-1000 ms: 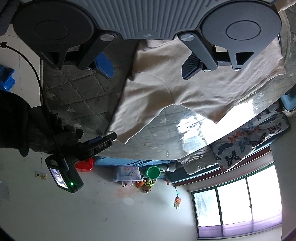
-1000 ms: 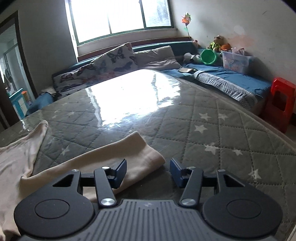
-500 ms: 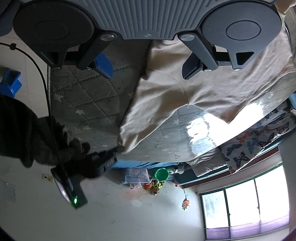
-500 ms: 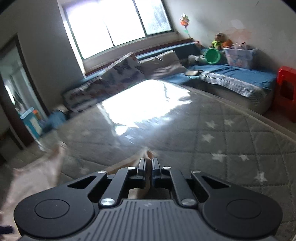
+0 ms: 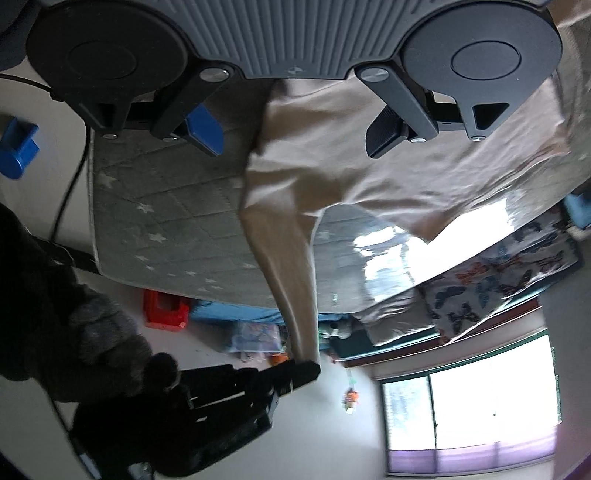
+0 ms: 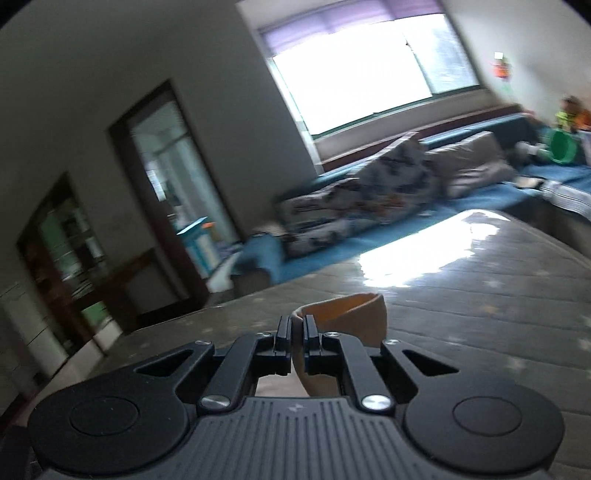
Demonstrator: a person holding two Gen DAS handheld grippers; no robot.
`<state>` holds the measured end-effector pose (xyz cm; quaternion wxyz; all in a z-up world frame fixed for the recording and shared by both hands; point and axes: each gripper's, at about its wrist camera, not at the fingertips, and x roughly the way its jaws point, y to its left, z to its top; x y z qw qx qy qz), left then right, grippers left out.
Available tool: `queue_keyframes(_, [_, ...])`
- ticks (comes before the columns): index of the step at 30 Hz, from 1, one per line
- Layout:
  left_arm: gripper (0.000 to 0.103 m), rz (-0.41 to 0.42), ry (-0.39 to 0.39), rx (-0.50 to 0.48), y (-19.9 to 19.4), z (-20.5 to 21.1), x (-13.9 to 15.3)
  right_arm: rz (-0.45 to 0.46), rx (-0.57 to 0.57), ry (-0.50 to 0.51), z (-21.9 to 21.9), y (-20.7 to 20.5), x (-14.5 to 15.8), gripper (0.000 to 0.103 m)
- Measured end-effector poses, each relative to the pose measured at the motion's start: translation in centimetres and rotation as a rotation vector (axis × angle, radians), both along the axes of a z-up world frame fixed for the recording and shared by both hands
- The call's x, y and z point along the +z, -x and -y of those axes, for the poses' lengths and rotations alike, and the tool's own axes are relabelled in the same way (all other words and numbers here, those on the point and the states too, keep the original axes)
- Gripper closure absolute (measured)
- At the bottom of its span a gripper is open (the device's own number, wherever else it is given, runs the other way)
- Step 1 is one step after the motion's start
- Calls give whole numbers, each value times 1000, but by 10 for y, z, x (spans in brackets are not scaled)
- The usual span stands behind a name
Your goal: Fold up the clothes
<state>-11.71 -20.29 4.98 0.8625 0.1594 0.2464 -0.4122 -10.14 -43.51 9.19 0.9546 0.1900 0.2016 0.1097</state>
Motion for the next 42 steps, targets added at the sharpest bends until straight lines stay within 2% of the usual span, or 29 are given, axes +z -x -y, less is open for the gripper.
queue_keyframes(4, [16, -13, 25, 65, -5, -25, 1, 3, 88, 9, -34, -11, 3, 98])
queue_keyframes(9, [16, -33, 48, 133, -8, -51, -1, -39, 206, 34, -87, -23, -8, 98])
queue_keyframes(12, [16, -41, 50, 159, -9, -62, -3, -70, 283, 26, -111, -23, -17, 91])
queue_keyframes(15, [16, -47, 47, 182, -10, -71, -6, -69, 318, 43, -118, -14, -20, 90])
queue_keyframes(19, [16, -55, 56, 211, -14, -80, -8, -79, 259, 91, -103, -4, -21, 90])
queue_keyframes(23, [16, -72, 63, 238, -22, -83, -10, -128, 170, 171, -76, 8, -33, 88])
queue_keyframes(28, [19, -118, 60, 265, -34, -85, -19, -195, 82, 292, -53, 34, -56, 73])
queue_keyframes(31, [28, -145, 57, 269, -40, -85, -24, -215, 60, 338, -46, 44, -64, 66])
queue_keyframes(33, [46, -167, 63, 271, -43, -85, -27, -221, 58, 370, -44, 53, -68, 63])
queue_keyframes(37, [59, -206, 82, 290, -50, -87, -32, -222, 89, 401, -45, 59, -76, 58])
queue_keyframes(39, [80, -206, 82, 295, -52, -86, -30, -222, 99, 416, -49, 58, -80, 57])
queue_keyframes(42, [87, -185, 89, 299, -53, -83, -20, -220, 104, 425, -56, 51, -86, 56])
